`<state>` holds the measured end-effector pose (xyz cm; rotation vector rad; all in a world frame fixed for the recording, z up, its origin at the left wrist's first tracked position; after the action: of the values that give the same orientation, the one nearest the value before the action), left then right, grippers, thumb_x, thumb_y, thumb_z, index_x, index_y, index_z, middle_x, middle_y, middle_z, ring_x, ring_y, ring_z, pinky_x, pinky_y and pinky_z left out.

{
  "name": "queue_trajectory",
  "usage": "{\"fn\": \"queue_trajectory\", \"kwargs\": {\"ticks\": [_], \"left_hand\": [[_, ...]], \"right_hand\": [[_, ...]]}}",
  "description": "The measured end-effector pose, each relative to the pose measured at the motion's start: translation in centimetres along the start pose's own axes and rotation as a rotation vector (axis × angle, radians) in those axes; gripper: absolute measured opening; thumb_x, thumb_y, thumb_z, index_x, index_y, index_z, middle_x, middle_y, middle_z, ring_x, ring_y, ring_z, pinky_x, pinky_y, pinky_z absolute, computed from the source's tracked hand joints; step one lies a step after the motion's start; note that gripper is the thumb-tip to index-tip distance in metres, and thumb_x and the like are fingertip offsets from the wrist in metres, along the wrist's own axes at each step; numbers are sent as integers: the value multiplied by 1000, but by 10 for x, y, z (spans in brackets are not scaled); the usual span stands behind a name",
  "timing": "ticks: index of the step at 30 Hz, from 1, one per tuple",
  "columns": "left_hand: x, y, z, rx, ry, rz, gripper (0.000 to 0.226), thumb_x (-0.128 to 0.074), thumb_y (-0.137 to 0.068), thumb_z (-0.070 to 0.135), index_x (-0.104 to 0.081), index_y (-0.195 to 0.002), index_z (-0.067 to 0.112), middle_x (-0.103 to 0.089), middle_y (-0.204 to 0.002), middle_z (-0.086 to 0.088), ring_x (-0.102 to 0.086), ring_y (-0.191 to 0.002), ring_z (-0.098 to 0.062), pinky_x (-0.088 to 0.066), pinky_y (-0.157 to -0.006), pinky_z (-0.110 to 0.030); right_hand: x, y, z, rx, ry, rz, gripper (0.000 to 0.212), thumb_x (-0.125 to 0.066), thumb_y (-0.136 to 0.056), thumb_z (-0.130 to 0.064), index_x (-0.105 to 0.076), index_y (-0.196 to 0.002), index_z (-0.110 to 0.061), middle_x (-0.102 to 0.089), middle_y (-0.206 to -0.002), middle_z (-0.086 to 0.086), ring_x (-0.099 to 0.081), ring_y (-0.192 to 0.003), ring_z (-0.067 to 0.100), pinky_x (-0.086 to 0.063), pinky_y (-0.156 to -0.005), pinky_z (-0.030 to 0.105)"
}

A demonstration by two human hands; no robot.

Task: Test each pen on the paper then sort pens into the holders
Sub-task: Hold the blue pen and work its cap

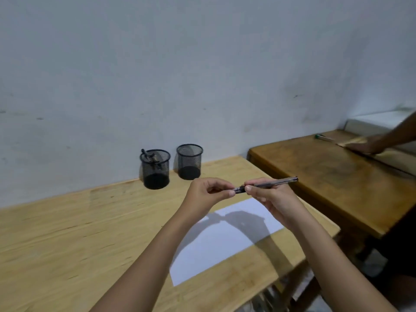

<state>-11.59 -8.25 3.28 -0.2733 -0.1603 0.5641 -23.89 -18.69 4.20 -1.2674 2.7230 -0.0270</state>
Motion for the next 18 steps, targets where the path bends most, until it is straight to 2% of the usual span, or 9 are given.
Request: {"fn": "queue_trajectory", "kwargs": {"ticks": [4,11,14,18], "left_hand": [[-49,10,23,-42,50,-56,15,-73,-76,1,-73,-76,16,-71,-72,8,-63,-71,-3,-49,-71,-13],[-130,16,42,-85,58,-92,16,-72,-77,-1,-74,-76,15,-71,-72,5,-65,-69,-2,-50,-68,-13],[-166,10,47,-103,52,-110,12,-72,-76,-1,-74,-80,10,-71,-75,1,-66,-73,-7,-54,-74,-20],[-209,-6,46,-126,49,-148,16,-73,-76,4,-74,-79,19,-73,-74,7,-67,-75,-5,-52,-73,-20]], "right_hand": [[39,34,-25,82,39,68,15,-71,-69,4,-70,-84,1,-70,-80,11,-68,-82,15,-52,-70,18],[107,80,-41,158,27,157,14,-69,-70,6,-69,-83,1,-70,-76,8,-68,-79,13,-54,-69,18],[141,88,-47,174,0,172,19,-72,-60,-2,-71,-80,-3,-71,-78,9,-68,-83,19,-56,-74,23],[181,95,-52,221,-8,202,26,-80,-53,-19,-73,-77,-11,-74,-78,5,-70,-82,17,-55,-70,21]]}}
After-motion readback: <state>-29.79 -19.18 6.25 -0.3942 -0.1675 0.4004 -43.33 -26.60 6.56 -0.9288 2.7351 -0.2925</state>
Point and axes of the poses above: each hand's wrist, its own y-axis away from the middle knuckle, its own x-axis out of the back of the hand, z = x × y, the point moved 8 cm from there along -y, towards the middle knuckle
